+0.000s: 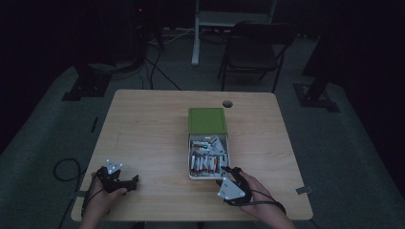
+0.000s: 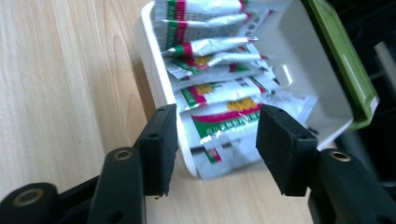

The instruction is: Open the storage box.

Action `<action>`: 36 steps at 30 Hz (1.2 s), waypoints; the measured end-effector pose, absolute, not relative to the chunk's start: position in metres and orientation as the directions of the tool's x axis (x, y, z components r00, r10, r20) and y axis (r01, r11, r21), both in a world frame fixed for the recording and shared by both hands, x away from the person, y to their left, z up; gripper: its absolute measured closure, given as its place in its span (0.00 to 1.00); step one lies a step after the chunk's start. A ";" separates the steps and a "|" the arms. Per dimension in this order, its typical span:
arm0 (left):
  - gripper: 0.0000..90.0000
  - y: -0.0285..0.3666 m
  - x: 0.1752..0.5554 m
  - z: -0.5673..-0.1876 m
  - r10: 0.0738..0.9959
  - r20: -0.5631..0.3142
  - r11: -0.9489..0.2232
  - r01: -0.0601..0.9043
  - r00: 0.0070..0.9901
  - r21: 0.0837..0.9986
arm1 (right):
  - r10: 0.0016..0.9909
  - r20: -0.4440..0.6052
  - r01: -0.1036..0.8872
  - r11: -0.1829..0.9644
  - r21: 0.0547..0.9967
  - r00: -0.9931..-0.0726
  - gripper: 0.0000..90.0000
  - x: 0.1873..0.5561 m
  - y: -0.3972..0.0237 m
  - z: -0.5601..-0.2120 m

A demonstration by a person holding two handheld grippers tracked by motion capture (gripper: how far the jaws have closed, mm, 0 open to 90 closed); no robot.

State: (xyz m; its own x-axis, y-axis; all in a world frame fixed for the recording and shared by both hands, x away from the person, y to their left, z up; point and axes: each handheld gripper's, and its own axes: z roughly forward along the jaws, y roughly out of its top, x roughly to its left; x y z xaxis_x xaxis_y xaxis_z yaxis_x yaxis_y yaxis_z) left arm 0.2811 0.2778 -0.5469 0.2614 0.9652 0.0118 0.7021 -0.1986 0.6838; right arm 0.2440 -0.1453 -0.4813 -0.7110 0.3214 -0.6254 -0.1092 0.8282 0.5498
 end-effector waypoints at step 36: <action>0.00 0.278 0.281 -0.547 0.965 0.012 -0.199 0.702 0.262 0.684 | 0.794 -0.126 0.239 0.324 0.915 -0.594 0.33 0.288 -0.258 -0.482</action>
